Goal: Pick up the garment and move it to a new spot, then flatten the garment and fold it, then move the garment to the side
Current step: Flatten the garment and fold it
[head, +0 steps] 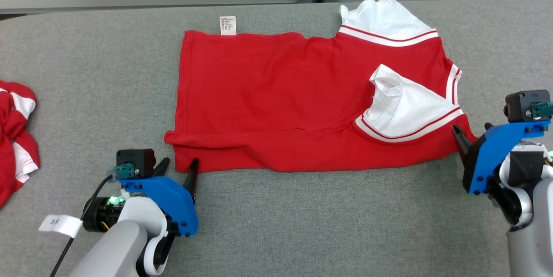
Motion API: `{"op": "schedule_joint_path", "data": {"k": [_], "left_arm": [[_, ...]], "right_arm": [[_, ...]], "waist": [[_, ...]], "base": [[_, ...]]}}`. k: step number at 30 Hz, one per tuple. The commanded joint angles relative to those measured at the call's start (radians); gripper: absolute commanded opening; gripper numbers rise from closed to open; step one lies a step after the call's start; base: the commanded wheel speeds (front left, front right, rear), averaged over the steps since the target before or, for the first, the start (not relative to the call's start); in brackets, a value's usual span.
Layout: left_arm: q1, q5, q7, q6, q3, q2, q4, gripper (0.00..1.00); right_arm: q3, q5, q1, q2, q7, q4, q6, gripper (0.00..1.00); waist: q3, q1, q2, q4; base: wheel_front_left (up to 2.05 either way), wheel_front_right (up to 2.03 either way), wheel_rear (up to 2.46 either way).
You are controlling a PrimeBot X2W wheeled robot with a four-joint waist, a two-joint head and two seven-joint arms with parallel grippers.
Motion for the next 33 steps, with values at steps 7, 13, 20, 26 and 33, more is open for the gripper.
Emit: {"op": "schedule_joint_path", "data": {"k": [7,13,20,26,33], "left_arm": [[-0.017,-0.008,0.041,-0.008,-0.024,-0.018,0.055,1.0],[0.0,-0.035,0.11,-0.052,-0.063,-0.031,0.089,0.0],[0.043,-0.076,0.092,-0.071,-0.046,-0.037,0.094,0.0],[0.1,-0.122,0.052,-0.075,-0.007,-0.025,0.066,0.0],[0.167,-0.145,0.004,-0.056,0.033,0.012,0.003,0.0]], "right_arm": [[0.013,-0.035,-0.067,-0.001,-0.002,0.069,0.0,1.0],[0.063,0.006,-0.066,-0.031,0.053,0.098,0.0,0.0],[0.022,0.077,0.03,-0.016,0.015,0.008,0.0,0.0],[-0.011,0.118,0.139,0.015,-0.064,-0.084,0.0,0.0],[-0.043,0.145,0.219,0.038,-0.122,-0.082,0.0,0.0]], "waist": [[0.033,0.0,-0.0001,-0.002],[0.041,0.0,-0.0001,0.007],[0.031,0.0,-0.0001,0.006],[0.003,0.0,-0.0001,-0.009],[-0.036,0.0,-0.0001,-0.016]], "base": [[0.0,0.0,0.0],[0.0,0.0,0.0],[0.0,0.0,0.0],[0.0,0.0,0.0],[0.0,0.0,0.0]]}}
